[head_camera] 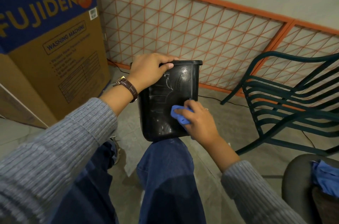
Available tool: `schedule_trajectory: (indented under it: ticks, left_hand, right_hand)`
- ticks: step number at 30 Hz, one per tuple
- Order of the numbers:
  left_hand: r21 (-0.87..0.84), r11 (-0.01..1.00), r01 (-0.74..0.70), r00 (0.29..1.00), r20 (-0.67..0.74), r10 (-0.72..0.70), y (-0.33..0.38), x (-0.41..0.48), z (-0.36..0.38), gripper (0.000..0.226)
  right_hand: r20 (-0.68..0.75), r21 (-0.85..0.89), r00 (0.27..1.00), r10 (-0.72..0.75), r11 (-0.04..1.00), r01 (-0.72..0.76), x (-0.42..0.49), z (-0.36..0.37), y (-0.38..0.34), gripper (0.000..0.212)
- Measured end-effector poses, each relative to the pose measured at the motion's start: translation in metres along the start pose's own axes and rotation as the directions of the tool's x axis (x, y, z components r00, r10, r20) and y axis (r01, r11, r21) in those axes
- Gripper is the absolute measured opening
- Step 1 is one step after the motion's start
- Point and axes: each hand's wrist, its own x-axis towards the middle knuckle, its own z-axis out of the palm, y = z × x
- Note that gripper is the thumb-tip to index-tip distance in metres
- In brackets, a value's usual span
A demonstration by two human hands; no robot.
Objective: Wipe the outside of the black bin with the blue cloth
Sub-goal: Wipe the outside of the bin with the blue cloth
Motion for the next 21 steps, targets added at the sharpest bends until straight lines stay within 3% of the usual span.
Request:
schedule_trajectory:
  ticks: [4,8,10,16,21]
  left_hand:
    - [0.023,1.0,-0.014,1.0,-0.005,0.014,0.004,0.001,0.002,0.028]
    - [0.026,0.999,-0.023,1.0,-0.006,0.023,0.004,0.001,0.001,0.027]
    - [0.01,1.0,-0.014,1.0,-0.007,0.014,0.001,0.0,0.001,0.028]
    - [0.018,0.999,-0.04,0.999,-0.02,0.041,0.004,-0.001,0.003,0.028]
    - [0.037,0.997,-0.069,0.997,-0.023,0.07,-0.001,-0.001,0.004,0.028]
  right_hand:
    - [-0.106,0.041,0.984,0.143,0.989,-0.14,0.016,0.005,-0.015,0.02]
    - [0.019,-0.007,0.997,-0.07,0.998,0.07,0.006,0.014,-0.025,0.031]
    - [0.049,-0.015,0.994,-0.095,0.995,0.095,0.002,0.008,-0.013,0.029]
    - [-0.156,0.061,0.966,0.205,0.978,-0.198,0.026,0.002,-0.009,0.026]
    - [-0.013,-0.043,1.0,-0.01,0.999,0.01,0.018,-0.004,-0.005,0.027]
